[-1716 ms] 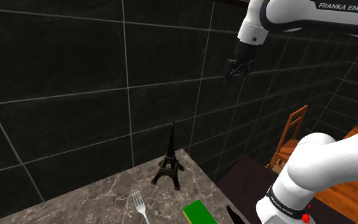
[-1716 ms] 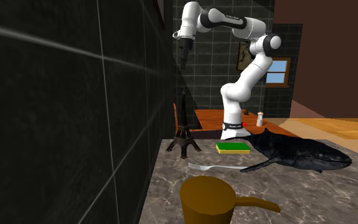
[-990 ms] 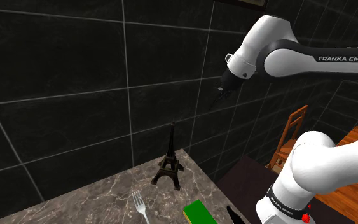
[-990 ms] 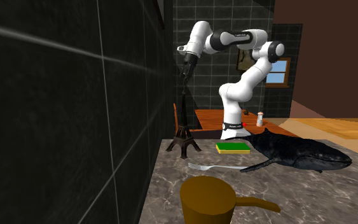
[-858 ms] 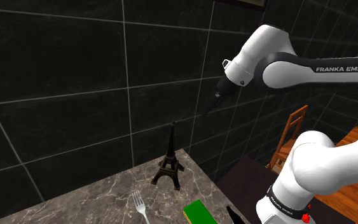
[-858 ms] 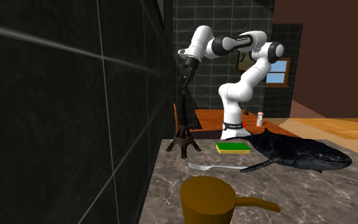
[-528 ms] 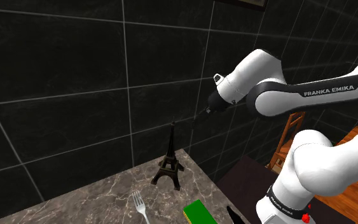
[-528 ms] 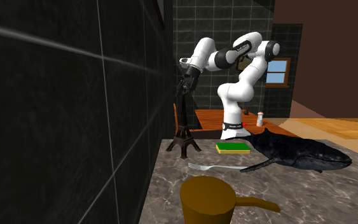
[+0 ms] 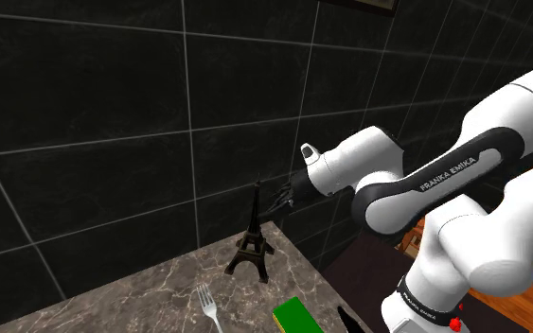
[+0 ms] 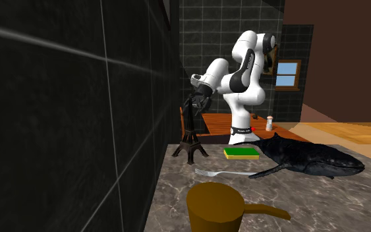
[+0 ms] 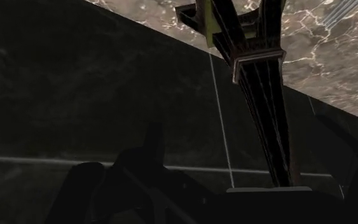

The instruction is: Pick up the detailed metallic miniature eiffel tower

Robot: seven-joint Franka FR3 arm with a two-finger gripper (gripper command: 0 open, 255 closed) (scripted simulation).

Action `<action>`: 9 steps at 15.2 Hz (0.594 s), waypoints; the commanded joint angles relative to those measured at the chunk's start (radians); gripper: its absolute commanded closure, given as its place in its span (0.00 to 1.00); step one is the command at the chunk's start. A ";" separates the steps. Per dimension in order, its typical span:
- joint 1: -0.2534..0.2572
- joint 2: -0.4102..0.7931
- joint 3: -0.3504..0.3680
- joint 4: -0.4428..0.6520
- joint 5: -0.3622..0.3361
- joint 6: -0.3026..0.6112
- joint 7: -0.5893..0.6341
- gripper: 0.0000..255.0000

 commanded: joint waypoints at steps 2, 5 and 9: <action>0.234 0.209 -0.177 0.006 -0.042 0.302 -0.019 0.00; 0.271 0.261 -0.227 0.002 -0.092 0.361 0.014 0.00; 0.328 0.357 -0.312 -0.001 -0.175 0.457 0.074 0.00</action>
